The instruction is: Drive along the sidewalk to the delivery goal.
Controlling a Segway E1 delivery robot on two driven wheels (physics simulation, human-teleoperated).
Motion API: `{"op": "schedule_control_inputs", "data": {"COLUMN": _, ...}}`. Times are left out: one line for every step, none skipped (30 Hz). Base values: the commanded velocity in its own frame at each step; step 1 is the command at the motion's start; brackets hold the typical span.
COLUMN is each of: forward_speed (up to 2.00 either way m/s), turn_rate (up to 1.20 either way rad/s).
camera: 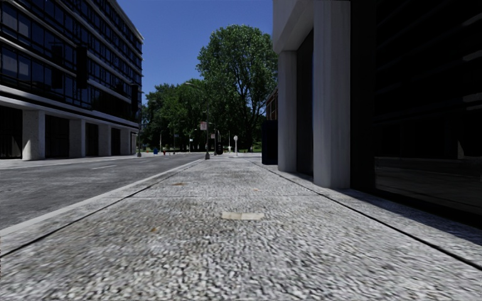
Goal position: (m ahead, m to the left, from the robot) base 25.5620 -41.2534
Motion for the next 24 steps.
{"op": "schedule_control_inputs", "data": {"forward_speed": 2.00, "turn_rate": 0.00}}
{"op": "schedule_control_inputs", "data": {"forward_speed": 2.00, "turn_rate": 0.00}}
{"op": "schedule_control_inputs", "data": {"forward_speed": 2.00, "turn_rate": 0.00}}
{"op": "schedule_control_inputs", "data": {"forward_speed": 2.00, "turn_rate": 0.00}}
{"op": "schedule_control_inputs", "data": {"forward_speed": 2.00, "turn_rate": 0.00}}
{"op": "schedule_control_inputs", "data": {"forward_speed": 2.00, "turn_rate": 0.00}}
{"op": "schedule_control_inputs", "data": {"forward_speed": 2.00, "turn_rate": 0.00}}
{"op": "schedule_control_inputs", "data": {"forward_speed": 2.00, "turn_rate": 0.00}}
{"op": "schedule_control_inputs", "data": {"forward_speed": 2.00, "turn_rate": 0.00}}
{"op": "schedule_control_inputs", "data": {"forward_speed": 2.00, "turn_rate": 0.00}}
{"op": "schedule_control_inputs", "data": {"forward_speed": 2.00, "turn_rate": 0.00}}
{"op": "schedule_control_inputs", "data": {"forward_speed": 2.00, "turn_rate": 0.00}}
{"op": "schedule_control_inputs", "data": {"forward_speed": 2.00, "turn_rate": 0.00}}
{"op": "schedule_control_inputs", "data": {"forward_speed": 2.00, "turn_rate": 0.00}}
{"op": "schedule_control_inputs", "data": {"forward_speed": 2.00, "turn_rate": 0.00}}
{"op": "schedule_control_inputs", "data": {"forward_speed": 2.00, "turn_rate": 0.00}}
{"op": "schedule_control_inputs", "data": {"forward_speed": 2.00, "turn_rate": 0.00}}
{"op": "schedule_control_inputs", "data": {"forward_speed": 2.00, "turn_rate": 0.00}}
{"op": "schedule_control_inputs", "data": {"forward_speed": 2.00, "turn_rate": 0.00}}
{"op": "schedule_control_inputs", "data": {"forward_speed": 2.00, "turn_rate": 0.00}}
{"op": "schedule_control_inputs", "data": {"forward_speed": 2.00, "turn_rate": 0.00}}
{"op": "schedule_control_inputs", "data": {"forward_speed": 2.00, "turn_rate": 0.00}}
{"op": "schedule_control_inputs", "data": {"forward_speed": 2.00, "turn_rate": 0.00}}
{"op": "schedule_control_inputs", "data": {"forward_speed": 2.00, "turn_rate": 0.00}}
